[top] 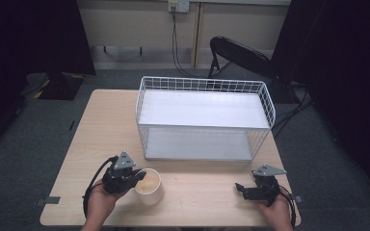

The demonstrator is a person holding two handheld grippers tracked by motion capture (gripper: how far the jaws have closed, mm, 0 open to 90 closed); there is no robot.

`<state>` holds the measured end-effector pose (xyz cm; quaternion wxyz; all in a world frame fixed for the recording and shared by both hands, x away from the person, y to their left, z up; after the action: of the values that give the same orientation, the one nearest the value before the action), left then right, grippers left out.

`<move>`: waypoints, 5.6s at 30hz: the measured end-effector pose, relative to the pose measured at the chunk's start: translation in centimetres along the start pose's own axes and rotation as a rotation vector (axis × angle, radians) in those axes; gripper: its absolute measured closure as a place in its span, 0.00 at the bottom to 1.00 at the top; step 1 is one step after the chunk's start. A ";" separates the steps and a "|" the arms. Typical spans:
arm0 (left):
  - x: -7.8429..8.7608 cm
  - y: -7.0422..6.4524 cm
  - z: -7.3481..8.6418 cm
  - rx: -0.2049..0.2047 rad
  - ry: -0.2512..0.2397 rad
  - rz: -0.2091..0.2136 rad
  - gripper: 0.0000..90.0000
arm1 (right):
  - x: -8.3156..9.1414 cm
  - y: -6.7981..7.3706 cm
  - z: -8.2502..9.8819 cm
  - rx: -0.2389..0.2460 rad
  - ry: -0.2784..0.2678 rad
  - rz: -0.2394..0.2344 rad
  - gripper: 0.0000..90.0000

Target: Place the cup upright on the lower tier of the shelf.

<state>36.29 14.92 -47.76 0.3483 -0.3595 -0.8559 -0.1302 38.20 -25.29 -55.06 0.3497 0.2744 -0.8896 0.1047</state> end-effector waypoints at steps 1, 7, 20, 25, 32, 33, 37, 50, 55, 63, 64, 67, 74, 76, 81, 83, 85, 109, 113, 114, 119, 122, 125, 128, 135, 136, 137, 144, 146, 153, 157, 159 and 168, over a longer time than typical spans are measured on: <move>-0.1 0.0 -0.1 0.009 -0.007 -0.001 0.91 | 0.0 0.0 0.0 0.000 0.000 0.000 0.14; -0.4 -0.1 -1.2 0.014 -0.030 -0.006 0.91 | 0.0 0.0 0.0 0.000 0.000 0.000 0.14; -1.7 -0.6 -3.2 0.037 -0.092 -0.018 0.91 | 0.0 0.0 0.0 0.000 0.000 0.000 0.14; -2.0 -0.5 -3.8 0.045 -0.113 -0.032 0.91 | 0.0 0.0 0.0 0.000 0.000 0.000 0.14; -2.8 -0.4 -4.6 0.052 -0.131 -0.055 0.91 | 0.0 0.0 0.0 0.000 0.000 0.000 0.14; -2.9 -0.4 -4.7 0.056 -0.133 -0.057 0.91 | 0.0 0.0 0.0 0.000 0.000 0.000 0.14; -3.3 -0.6 -5.2 0.058 -0.138 -0.063 0.91 | 0.0 0.0 0.0 0.000 0.000 0.000 0.14; -4.9 -0.9 -6.9 0.065 -0.156 -0.093 0.91 | 0.0 0.0 0.0 0.000 0.000 0.000 0.14; -5.5 -0.9 -7.4 0.062 -0.153 -0.105 0.91 | 0.0 0.0 0.0 0.000 0.000 0.000 0.14; -6.1 -0.5 -7.8 0.071 -0.147 -0.132 0.91 | 0.0 0.0 0.0 0.000 0.000 0.000 0.14; -6.2 -0.5 -7.9 0.067 -0.145 -0.136 0.91 | 0.0 0.0 0.0 0.000 0.000 0.000 0.14; -6.4 -0.4 -8.0 0.072 -0.142 -0.152 0.91 | 0.0 0.0 0.0 0.001 0.000 0.001 0.14; -7.1 -0.4 -8.5 0.093 -0.140 -0.174 0.91 | 0.0 0.0 0.0 0.000 0.000 0.000 0.14; -7.2 -0.3 -8.6 0.090 -0.138 -0.181 0.91 | 0.0 0.0 0.0 0.000 0.000 0.000 0.14; -7.4 -0.3 -8.8 0.094 -0.131 -0.198 0.91 | 0.0 0.0 0.0 0.000 0.000 0.000 0.14; -7.5 -0.3 -9.0 0.109 -0.138 -0.198 0.91 | 0.0 0.0 0.0 0.000 0.000 0.000 0.14; -7.6 -0.3 -9.1 0.111 -0.140 -0.204 0.91 | 0.0 0.0 0.0 0.001 0.000 0.000 0.14; -8.6 0.0 -9.7 0.121 -0.135 -0.278 0.91 | 0.0 0.0 0.0 -0.001 -0.001 0.002 0.14; -8.7 0.1 -9.8 0.132 -0.145 -0.287 0.91 | 0.0 0.0 0.0 -0.001 -0.001 0.002 0.14; -8.7 0.1 -9.9 0.136 -0.148 -0.289 0.91 | 0.0 0.0 0.0 -0.001 0.000 0.002 0.14; -8.8 0.4 -9.9 0.141 -0.153 -0.306 0.91 | 0.0 0.0 0.0 -0.001 0.000 0.003 0.14; -8.7 0.5 -9.9 0.138 -0.150 -0.317 0.91 | 0.0 0.0 0.0 -0.002 0.000 0.004 0.14; -8.8 0.5 -10.1 0.147 -0.161 -0.322 0.91 | 0.0 0.0 0.0 -0.002 0.000 0.004 0.14; -8.9 0.5 -10.1 0.141 -0.155 -0.326 0.91 | 0.0 0.0 0.0 -0.002 0.000 0.004 0.14; -8.9 0.5 -10.1 0.151 -0.172 -0.329 0.90 | 0.1 0.0 0.1 -0.002 0.000 0.004 0.14; -8.8 0.6 -10.2 0.149 -0.179 -0.333 0.90 | 0.1 0.0 0.0 -0.002 0.000 0.005 0.14; -8.8 0.6 -10.2 0.154 -0.188 -0.333 0.89 | 0.1 0.0 0.1 -0.002 0.000 0.005 0.14; -8.2 0.5 -10.5 0.163 -0.202 -0.311 0.78 | 0.1 0.0 0.1 -0.002 0.000 0.005 0.14; -8.2 0.3 -10.4 0.171 -0.202 -0.295 0.74 | 0.1 0.0 0.1 -0.002 0.000 0.005 0.14; -7.7 0.1 -10.1 0.175 -0.205 -0.251 0.64 | 0.1 0.0 0.1 -0.002 0.000 0.005 0.14; -7.1 0.1 -9.9 0.185 -0.213 -0.232 0.58 | 0.1 0.0 0.1 -0.002 0.000 0.005 0.14; -6.7 0.0 -9.8 0.170 -0.210 -0.223 0.56 | 0.1 0.0 0.1 -0.002 0.000 0.005 0.14; -5.3 -0.5 -9.0 0.144 -0.220 -0.196 0.48 | 0.1 0.0 0.1 -0.002 0.000 0.005 0.14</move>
<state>43.17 7.52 -44.88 0.2628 -0.2607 -0.9269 -0.0617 38.09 -25.31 -55.07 0.3496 0.2718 -0.8905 0.1047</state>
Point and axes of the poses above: each handheld gripper's, and its own axes: x roughly backward along the jaws, z roughly out of its underside, y roughly to its left, the point moved 7 cm from there along -x, roughly forward along the jaws, and after that the axes turned 1 degree about -x, right-handed, at the moved point
